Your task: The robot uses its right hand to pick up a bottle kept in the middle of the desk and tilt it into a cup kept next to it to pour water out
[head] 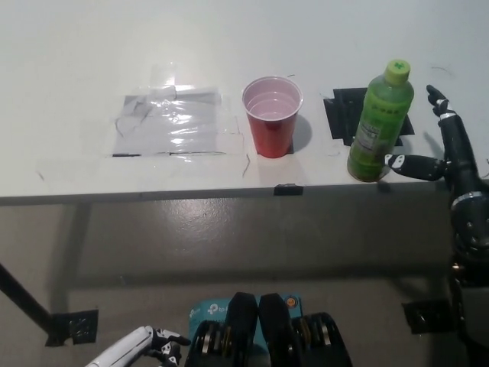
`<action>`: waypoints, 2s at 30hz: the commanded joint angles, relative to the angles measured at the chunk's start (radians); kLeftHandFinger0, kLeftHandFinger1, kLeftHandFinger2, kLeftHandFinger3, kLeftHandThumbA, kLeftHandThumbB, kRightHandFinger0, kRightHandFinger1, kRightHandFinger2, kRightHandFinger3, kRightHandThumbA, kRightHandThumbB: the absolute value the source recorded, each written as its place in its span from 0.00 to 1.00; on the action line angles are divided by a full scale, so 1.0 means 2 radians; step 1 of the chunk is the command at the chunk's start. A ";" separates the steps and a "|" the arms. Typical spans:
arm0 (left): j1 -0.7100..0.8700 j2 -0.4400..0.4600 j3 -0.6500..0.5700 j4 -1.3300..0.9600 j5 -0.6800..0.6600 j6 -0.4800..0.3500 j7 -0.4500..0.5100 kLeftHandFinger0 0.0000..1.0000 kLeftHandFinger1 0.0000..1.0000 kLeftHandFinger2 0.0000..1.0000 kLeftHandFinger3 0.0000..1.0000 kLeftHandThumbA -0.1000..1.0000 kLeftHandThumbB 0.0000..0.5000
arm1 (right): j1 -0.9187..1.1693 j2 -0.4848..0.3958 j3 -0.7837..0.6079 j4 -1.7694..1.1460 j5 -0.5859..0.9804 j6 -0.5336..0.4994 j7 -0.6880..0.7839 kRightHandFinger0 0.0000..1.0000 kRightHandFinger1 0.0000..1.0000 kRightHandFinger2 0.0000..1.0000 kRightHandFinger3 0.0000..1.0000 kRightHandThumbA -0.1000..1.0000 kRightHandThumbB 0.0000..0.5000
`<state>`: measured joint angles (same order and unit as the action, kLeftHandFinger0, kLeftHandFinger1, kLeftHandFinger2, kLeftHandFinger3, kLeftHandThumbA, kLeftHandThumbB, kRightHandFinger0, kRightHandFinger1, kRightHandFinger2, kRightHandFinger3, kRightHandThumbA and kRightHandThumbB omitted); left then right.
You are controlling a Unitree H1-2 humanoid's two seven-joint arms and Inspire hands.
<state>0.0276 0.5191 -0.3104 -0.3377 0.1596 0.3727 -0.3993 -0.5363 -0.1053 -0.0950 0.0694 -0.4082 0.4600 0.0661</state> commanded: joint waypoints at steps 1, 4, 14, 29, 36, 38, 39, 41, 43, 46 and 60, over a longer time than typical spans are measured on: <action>0.003 0.003 0.002 -0.015 0.005 0.007 -0.008 0.80 0.76 0.81 1.00 0.98 0.83 | -0.031 0.013 -0.021 0.008 -0.019 0.005 -0.017 1.00 1.00 1.00 1.00 1.00 1.00; 0.003 0.002 0.003 -0.014 0.004 -0.001 -0.009 0.78 0.75 0.81 1.00 0.98 0.82 | -0.036 0.021 -0.019 0.016 -0.015 0.005 -0.023 1.00 1.00 1.00 1.00 1.00 1.00; 0.003 0.001 0.002 -0.012 0.010 -0.004 -0.011 0.80 0.73 0.79 1.00 1.00 0.81 | -0.044 0.040 -0.013 0.022 -0.013 0.005 -0.011 1.00 1.00 1.00 1.00 1.00 1.00; 0.002 0.001 -0.005 -0.010 0.011 -0.001 -0.024 0.80 0.74 0.80 1.00 1.00 0.79 | -0.095 0.044 -0.033 0.111 -0.014 0.005 -0.062 1.00 1.00 1.00 1.00 1.00 1.00; -0.001 -0.004 -0.007 -0.008 0.010 0.001 -0.028 0.81 0.74 0.80 1.00 1.00 0.81 | -0.117 0.049 -0.059 0.180 0.040 -0.014 -0.094 1.00 1.00 1.00 1.00 0.94 1.00; -0.002 -0.004 -0.010 -0.008 0.014 -0.001 -0.030 0.80 0.74 0.80 1.00 1.00 0.81 | -0.116 0.055 -0.062 0.187 0.057 -0.028 -0.089 1.00 1.00 1.00 1.00 0.92 0.99; -0.002 -0.003 -0.011 -0.008 0.017 -0.003 -0.030 0.80 0.73 0.79 1.00 1.00 0.81 | -0.115 0.059 -0.064 0.187 0.063 -0.038 -0.092 1.00 1.00 1.00 1.00 0.86 0.88; 0.000 -0.004 -0.013 -0.009 0.016 -0.001 -0.031 0.79 0.73 0.79 1.00 1.00 0.81 | -0.113 0.069 -0.075 0.197 0.078 -0.072 -0.117 0.83 0.93 1.00 1.00 0.68 0.60; -0.001 -0.004 -0.013 -0.005 0.018 -0.005 -0.030 0.80 0.73 0.79 1.00 1.00 0.83 | -0.114 0.078 -0.079 0.215 0.076 -0.114 -0.153 0.43 0.51 0.66 1.00 0.52 0.03; -0.003 -0.003 -0.014 -0.006 0.018 -0.004 -0.033 0.79 0.73 0.79 1.00 1.00 0.84 | -0.113 0.085 -0.083 0.223 0.083 -0.170 -0.181 0.00 0.01 0.03 1.00 0.06 0.00; -0.006 0.000 -0.014 -0.005 0.017 0.000 -0.037 0.81 0.73 0.79 1.00 1.00 0.84 | -0.110 0.030 -0.019 0.207 0.026 -0.254 -0.192 0.00 0.00 0.00 0.30 0.00 0.00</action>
<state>0.0330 0.5050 -0.3369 -0.3375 0.1843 0.3741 -0.4515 -0.7029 0.0214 -0.2041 0.5449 -0.3072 0.1870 -0.2479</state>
